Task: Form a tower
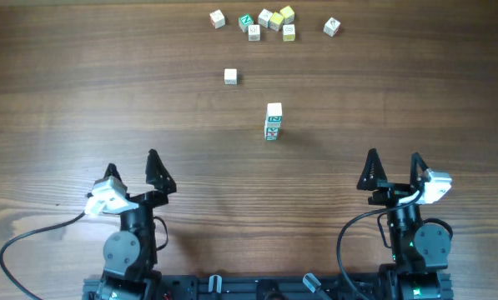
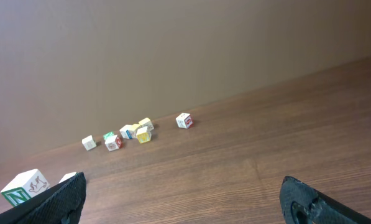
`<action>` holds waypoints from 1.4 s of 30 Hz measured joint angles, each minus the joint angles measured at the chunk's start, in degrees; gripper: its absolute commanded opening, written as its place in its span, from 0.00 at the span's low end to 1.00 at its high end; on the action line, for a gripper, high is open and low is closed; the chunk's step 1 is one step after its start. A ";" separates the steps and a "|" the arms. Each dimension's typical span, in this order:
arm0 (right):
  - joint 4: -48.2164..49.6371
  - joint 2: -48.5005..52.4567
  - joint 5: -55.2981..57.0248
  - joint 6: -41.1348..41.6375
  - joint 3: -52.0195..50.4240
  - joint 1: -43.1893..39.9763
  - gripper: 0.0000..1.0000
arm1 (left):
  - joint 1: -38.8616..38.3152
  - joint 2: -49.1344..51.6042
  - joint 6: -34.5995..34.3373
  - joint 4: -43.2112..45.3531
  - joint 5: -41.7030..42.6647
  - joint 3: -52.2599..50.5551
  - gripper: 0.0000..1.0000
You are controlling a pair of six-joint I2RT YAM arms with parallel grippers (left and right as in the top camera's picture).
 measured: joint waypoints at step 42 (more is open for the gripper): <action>0.00 0.00 0.00 0.00 0.00 0.00 1.00 | 7.98 -0.04 16.61 -4.57 19.17 -0.09 1.00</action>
